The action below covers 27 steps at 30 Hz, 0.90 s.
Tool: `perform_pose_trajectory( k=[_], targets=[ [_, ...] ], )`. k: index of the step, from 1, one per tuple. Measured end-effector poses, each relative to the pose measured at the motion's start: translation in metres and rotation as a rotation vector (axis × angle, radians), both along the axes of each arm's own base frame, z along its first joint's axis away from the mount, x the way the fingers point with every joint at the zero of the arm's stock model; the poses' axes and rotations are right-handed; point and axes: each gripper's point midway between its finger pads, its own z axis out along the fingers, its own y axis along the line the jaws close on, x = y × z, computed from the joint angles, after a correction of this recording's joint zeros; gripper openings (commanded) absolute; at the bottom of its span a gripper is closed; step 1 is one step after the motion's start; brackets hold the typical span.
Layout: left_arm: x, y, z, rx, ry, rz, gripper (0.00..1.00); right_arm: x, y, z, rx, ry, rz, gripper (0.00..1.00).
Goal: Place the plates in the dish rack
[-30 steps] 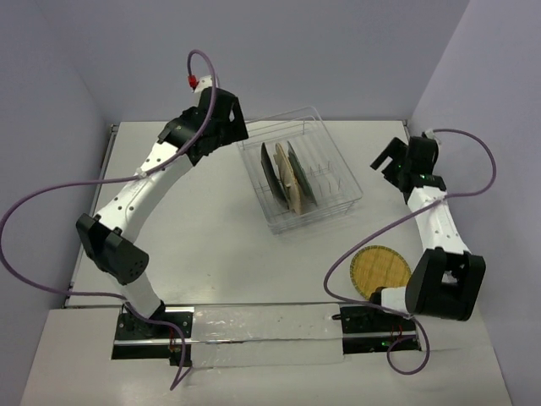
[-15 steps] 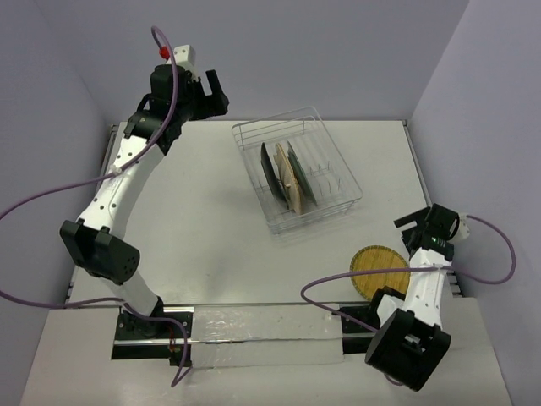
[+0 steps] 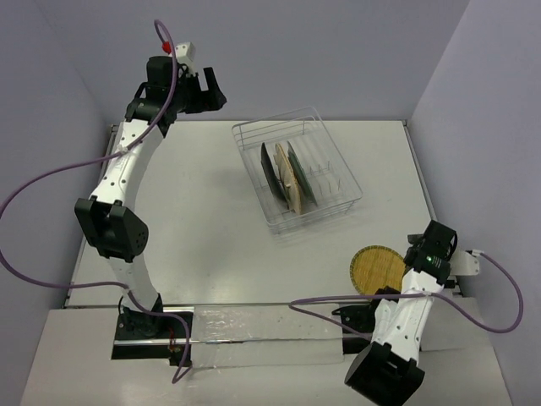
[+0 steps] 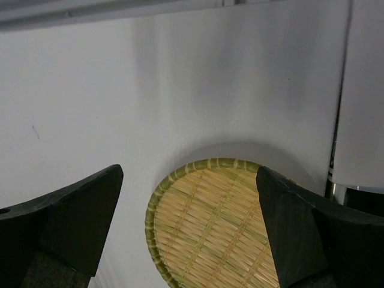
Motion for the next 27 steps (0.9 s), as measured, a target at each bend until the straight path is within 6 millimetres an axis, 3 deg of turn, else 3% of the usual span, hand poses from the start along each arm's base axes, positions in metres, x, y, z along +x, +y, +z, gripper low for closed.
perform_pose_trajectory(
  k=[12,19,27],
  targets=[
    [0.02,0.031,0.032,-0.032,-0.07,0.023,0.99,-0.036,-0.013,-0.016,-0.021,0.088,-0.266,1.0],
    [0.029,0.04,0.02,-0.031,-0.045,0.034,0.99,-0.039,0.002,-0.047,0.083,0.159,-0.249,0.98],
    [0.03,0.045,0.021,-0.03,-0.039,0.045,0.99,-0.028,0.01,-0.05,0.125,0.105,-0.209,0.93]
  ],
)
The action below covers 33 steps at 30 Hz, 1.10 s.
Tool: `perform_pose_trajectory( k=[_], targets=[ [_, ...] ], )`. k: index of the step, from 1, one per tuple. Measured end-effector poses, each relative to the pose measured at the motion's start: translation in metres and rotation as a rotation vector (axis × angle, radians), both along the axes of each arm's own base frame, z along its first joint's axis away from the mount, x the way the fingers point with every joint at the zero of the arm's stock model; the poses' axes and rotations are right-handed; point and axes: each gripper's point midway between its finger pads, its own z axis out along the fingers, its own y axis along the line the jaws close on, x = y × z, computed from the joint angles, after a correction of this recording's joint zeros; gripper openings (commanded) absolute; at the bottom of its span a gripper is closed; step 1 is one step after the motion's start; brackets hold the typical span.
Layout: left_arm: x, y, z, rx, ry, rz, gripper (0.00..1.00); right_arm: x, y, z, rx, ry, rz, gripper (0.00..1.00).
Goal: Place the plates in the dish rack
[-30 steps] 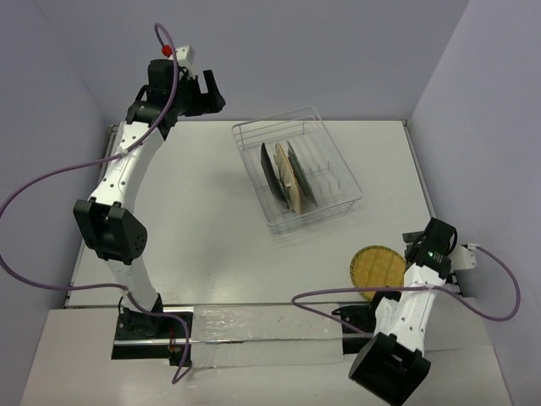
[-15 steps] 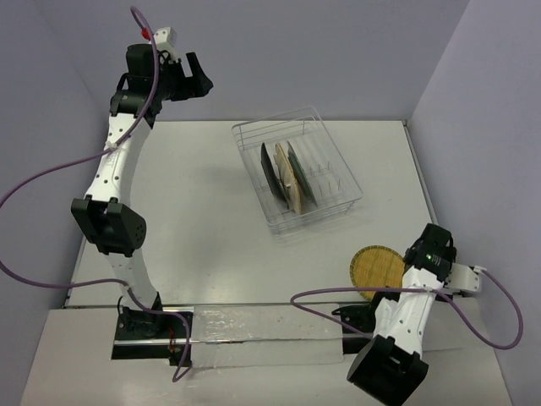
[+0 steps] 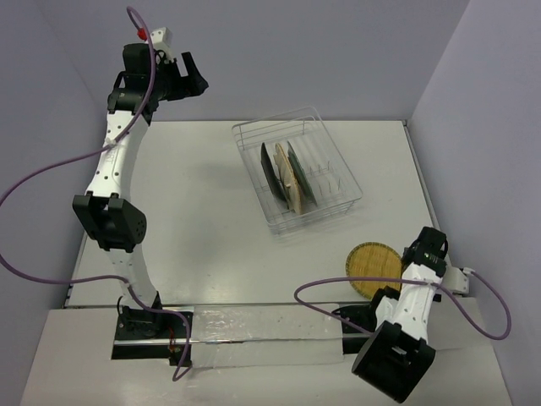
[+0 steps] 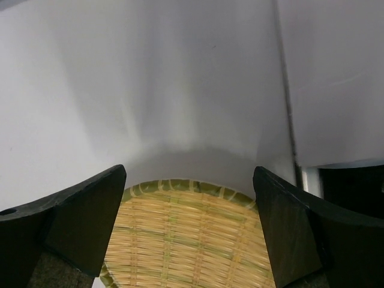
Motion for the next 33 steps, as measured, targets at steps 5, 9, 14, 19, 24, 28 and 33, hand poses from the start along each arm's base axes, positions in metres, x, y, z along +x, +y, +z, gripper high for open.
perform_pose_trajectory(
  k=[5,9,14,19,24,28,33],
  targets=[
    [0.001,0.001,0.006,-0.005,-0.013,0.001,0.99,0.024,0.014,-0.007,0.055,-0.113,0.1,0.93],
    [0.001,0.0,0.003,-0.016,-0.003,-0.006,0.99,0.048,0.025,-0.004,0.085,-0.182,0.23,0.93],
    [0.001,-0.005,-0.002,-0.041,0.013,-0.021,0.99,0.074,0.046,-0.002,0.133,-0.23,0.435,0.95],
    [0.002,-0.008,-0.015,-0.048,0.038,-0.032,0.99,0.084,0.062,0.0,0.167,-0.258,0.577,0.95],
    [-0.001,-0.013,-0.037,-0.042,0.087,-0.04,0.99,0.085,0.075,0.001,0.196,-0.273,0.68,0.96],
    [-0.004,-0.023,-0.043,-0.038,0.097,-0.057,0.99,0.085,0.086,0.003,0.222,-0.294,0.753,0.94],
    [-0.005,-0.035,-0.042,-0.032,0.085,-0.071,0.99,0.081,0.103,0.001,0.283,-0.309,0.82,0.85]
  ],
)
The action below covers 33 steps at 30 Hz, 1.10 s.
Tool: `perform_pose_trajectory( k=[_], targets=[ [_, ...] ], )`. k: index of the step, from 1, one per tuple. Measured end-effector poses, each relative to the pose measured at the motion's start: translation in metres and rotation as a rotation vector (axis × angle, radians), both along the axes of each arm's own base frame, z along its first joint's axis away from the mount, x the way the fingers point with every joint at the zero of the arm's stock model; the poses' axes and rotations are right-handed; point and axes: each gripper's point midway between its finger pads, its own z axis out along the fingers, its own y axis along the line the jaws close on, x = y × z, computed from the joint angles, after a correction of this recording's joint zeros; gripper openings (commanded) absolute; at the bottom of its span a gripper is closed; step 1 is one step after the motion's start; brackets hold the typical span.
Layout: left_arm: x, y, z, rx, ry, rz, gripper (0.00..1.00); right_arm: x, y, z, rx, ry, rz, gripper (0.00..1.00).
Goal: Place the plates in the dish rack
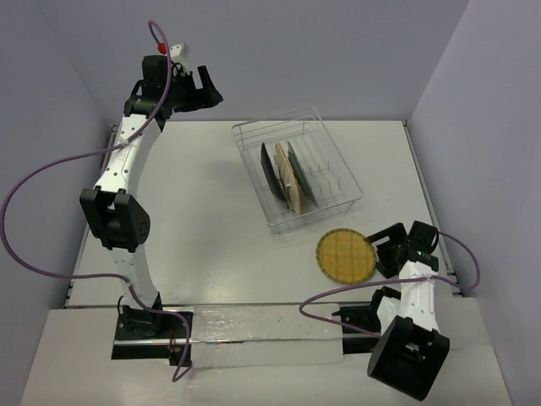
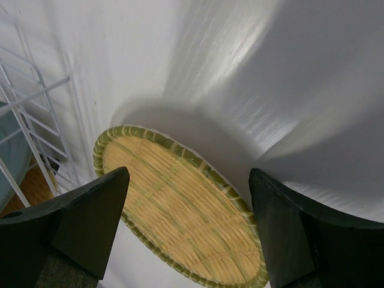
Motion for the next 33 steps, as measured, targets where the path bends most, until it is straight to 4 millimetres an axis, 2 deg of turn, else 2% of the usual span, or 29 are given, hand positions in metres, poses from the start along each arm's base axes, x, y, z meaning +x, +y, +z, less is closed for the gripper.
perform_pose_trajectory(
  k=[4,8,12,17,18,23,24,29,33],
  targets=[
    [0.0,-0.004,0.001,0.003,-0.006,-0.003,0.99,-0.002,0.014,-0.002,0.029,0.008,0.058,0.81],
    [0.0,-0.007,0.0,0.013,-0.01,-0.002,0.99,-0.003,0.036,-0.004,0.053,0.024,0.159,0.73],
    [-0.001,-0.013,0.0,0.02,-0.012,-0.007,0.99,-0.007,0.05,-0.008,0.083,0.058,0.225,0.55],
    [-0.002,-0.019,-0.002,0.03,-0.014,-0.01,0.99,-0.014,0.054,-0.013,0.096,0.098,0.239,0.35],
    [-0.002,-0.019,-0.003,0.033,-0.014,-0.01,0.99,-0.016,0.055,-0.014,0.101,0.106,0.241,0.35],
    [-0.005,-0.02,-0.019,0.049,0.013,-0.009,0.99,-0.018,0.062,-0.015,0.124,0.114,0.272,0.03],
    [-0.005,-0.019,-0.021,0.054,0.019,-0.006,0.99,-0.018,0.062,-0.015,0.125,0.114,0.275,0.0],
    [-0.006,-0.014,-0.025,0.076,0.031,0.02,0.99,-0.017,0.063,-0.012,0.114,0.094,0.289,0.0],
    [-0.012,-0.01,-0.024,0.085,0.03,0.035,0.99,-0.016,0.062,-0.002,0.088,0.051,0.295,0.0]
  ],
)
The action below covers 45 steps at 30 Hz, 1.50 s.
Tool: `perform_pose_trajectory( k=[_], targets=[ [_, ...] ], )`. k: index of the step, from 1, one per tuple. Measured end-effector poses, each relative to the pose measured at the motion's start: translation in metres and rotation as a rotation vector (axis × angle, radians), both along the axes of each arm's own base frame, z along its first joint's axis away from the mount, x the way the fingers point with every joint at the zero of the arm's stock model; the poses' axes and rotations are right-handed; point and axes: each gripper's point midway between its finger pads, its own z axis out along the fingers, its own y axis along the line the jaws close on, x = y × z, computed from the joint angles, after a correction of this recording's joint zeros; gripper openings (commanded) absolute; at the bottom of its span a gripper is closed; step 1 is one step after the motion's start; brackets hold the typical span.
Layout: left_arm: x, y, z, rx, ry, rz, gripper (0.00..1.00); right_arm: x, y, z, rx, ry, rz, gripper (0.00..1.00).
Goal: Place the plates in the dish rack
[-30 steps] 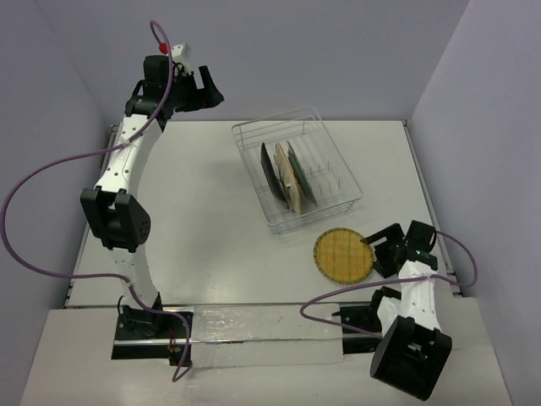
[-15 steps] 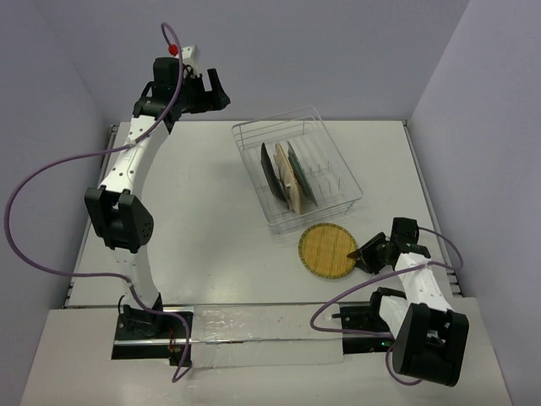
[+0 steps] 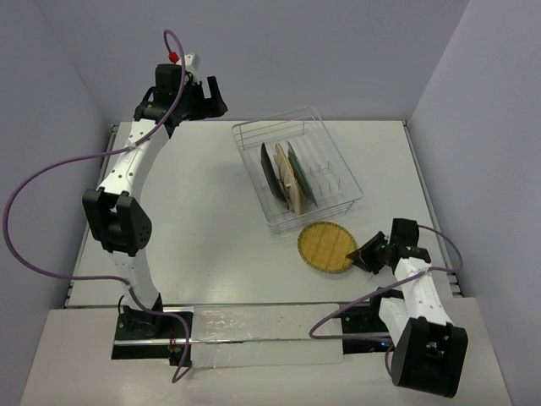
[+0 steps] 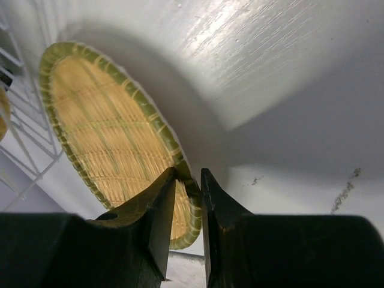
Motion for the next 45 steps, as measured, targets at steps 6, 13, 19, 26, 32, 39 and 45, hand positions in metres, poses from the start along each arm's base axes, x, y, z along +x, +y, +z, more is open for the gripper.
perform_pose_trajectory(
  k=[6,13,19,26,32,39,45],
  targets=[
    [-0.009,0.004,0.016,-0.002,-0.031,0.008,0.99,0.014,-0.012,0.047,-0.09,-0.141,-0.02,0.0],
    [-0.01,0.005,0.025,-0.002,-0.055,0.005,0.99,0.022,-0.028,0.107,-0.195,-0.303,-0.07,0.0],
    [-0.009,0.006,0.026,0.013,-0.065,0.001,0.99,0.017,-0.057,0.147,-0.359,-0.356,-0.168,0.0],
    [-0.008,0.006,0.033,0.023,-0.087,-0.007,0.99,0.007,-0.078,0.158,-0.462,-0.334,-0.243,0.0],
    [-0.008,0.005,0.036,0.03,-0.1,-0.021,0.99,0.002,-0.088,0.191,-0.526,-0.384,-0.281,0.0],
    [-0.018,-0.004,0.043,0.005,-0.118,-0.086,0.99,0.015,-0.078,0.245,-0.527,-0.575,-0.224,0.0],
    [-0.046,-0.028,0.059,-0.05,-0.159,-0.274,0.99,0.038,-0.046,0.284,-0.441,-0.79,-0.058,0.0]
  ],
)
